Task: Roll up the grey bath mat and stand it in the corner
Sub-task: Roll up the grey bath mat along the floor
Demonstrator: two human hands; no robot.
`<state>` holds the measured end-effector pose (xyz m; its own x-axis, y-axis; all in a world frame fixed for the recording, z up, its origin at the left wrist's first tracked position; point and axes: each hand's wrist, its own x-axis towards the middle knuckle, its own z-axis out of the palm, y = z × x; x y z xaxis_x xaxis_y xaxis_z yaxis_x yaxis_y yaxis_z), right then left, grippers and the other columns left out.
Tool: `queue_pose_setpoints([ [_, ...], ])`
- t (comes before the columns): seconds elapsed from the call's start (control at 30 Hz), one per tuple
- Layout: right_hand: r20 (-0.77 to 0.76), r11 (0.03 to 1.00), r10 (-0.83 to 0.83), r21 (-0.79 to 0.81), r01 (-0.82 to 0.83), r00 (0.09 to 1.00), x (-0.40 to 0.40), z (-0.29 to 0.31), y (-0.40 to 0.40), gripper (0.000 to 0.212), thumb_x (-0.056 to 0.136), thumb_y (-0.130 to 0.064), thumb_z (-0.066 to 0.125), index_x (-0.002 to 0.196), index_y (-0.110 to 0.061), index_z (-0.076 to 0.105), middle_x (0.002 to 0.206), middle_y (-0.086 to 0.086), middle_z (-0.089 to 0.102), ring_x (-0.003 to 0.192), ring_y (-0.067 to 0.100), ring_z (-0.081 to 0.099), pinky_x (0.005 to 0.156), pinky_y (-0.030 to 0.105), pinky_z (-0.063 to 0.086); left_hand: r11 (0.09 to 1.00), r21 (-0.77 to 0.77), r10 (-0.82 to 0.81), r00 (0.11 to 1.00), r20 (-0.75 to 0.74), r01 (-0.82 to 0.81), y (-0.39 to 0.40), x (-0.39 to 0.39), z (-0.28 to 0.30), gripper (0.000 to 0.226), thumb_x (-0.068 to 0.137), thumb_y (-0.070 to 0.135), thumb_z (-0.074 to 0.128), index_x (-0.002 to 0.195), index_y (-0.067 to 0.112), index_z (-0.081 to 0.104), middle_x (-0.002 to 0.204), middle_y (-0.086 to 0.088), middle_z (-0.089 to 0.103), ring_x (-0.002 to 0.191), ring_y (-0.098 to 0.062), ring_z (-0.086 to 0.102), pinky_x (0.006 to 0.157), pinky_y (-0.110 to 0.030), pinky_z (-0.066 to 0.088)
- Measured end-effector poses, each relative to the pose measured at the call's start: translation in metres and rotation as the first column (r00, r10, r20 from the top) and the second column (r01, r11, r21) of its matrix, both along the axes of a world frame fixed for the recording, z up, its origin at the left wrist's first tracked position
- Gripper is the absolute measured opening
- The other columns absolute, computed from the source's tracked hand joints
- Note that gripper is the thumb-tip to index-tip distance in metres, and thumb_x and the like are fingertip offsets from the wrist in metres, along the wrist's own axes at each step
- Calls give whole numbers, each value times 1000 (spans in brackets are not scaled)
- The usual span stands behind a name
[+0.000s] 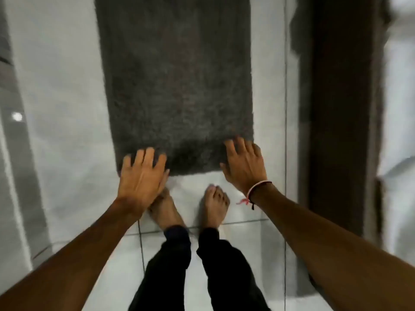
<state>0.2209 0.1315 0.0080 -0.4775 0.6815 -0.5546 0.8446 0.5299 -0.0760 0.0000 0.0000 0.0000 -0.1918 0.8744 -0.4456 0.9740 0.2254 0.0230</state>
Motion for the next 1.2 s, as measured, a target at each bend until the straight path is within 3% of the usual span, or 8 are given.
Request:
queue_pose_setpoints([
  [0.17, -17, 984, 104, -146, -105, 994, -3, -140, -42, 58, 82, -26, 69, 135, -13, 51, 133, 14, 54, 122, 35, 49, 100, 48, 42, 967, -218, -107, 985, 132, 134, -23, 34, -140, 62, 81, 33, 66, 137, 16, 47, 139, -17, 46, 123, -37, 44, 101, -51, 37],
  [0.3, 14, 980, 194, -50, -193, 981, 5, -191, -54, 67, 69, -30, 74, 130, -12, 52, 130, 18, 54, 118, 38, 50, 98, 52, 41, 959, -156, -227, 971, 81, 237, -28, 31, -196, 62, 78, 18, 66, 135, 9, 45, 130, -23, 53, 113, -42, 53, 89, -54, 45],
  [0.47, 14, 973, 231, 3, -231, 973, -3, -183, -33, 51, 82, -14, 62, 132, -12, 52, 117, 19, 65, 106, 39, 60, 96, 52, 44, 970, -131, -190, 974, 121, 205, -4, 15, -184, 54, 82, 15, 66, 131, 9, 45, 110, -20, 66, 99, -39, 62, 70, -46, 52],
  [0.6, -141, 990, 133, -26, -138, 981, -27, -164, 17, 50, 83, -5, 65, 132, -10, 55, 104, 19, 74, 97, 42, 67, 90, 48, 52, 995, -97, -1, 992, 129, 14, 47, -8, -165, 55, 86, 10, 61, 135, 13, 37, 124, -21, 59, 109, -40, 57, 87, -52, 47],
  [0.8, -66, 964, 255, 93, -249, 965, -47, -161, 73, 22, 89, -11, 67, 110, -6, 73, 133, 17, 60, 123, 40, 53, 104, 54, 42, 997, -28, -73, 997, -2, 73, 81, -48, -159, 45, 82, 10, 68, 123, 12, 51, 121, -18, 52, 105, -37, 52, 85, -48, 48],
  [0.87, -39, 960, 272, 81, -268, 962, -40, -162, 66, 30, 87, -29, 65, 108, -8, 72, 138, 15, 56, 124, 37, 51, 104, 52, 42, 999, -15, -38, 998, 47, 38, 63, -42, -162, 35, 97, 29, 52, 124, 8, 56, 118, -17, 58, 101, -35, 55, 84, -48, 50],
  [0.97, 6, 961, 274, 34, -274, 962, -25, -171, 53, 65, 76, -48, 76, 123, -6, 59, 141, 18, 53, 124, 39, 51, 110, 56, 39, 994, -24, -109, 994, -10, 109, 37, -38, -172, 66, 90, 49, 55, 138, 4, 46, 131, -22, 53, 111, -38, 53, 91, -48, 46],
  [1.2, -185, 971, 215, 149, -189, 959, -17, -178, 29, 38, 84, -1, 69, 120, -6, 62, 117, 17, 71, 109, 39, 66, 111, 53, 45, 996, -69, 45, 998, -49, -49, 25, -24, -179, 84, 64, 6, 79, 139, 13, 41, 125, -20, 50, 106, -40, 49, 93, -50, 46],
])
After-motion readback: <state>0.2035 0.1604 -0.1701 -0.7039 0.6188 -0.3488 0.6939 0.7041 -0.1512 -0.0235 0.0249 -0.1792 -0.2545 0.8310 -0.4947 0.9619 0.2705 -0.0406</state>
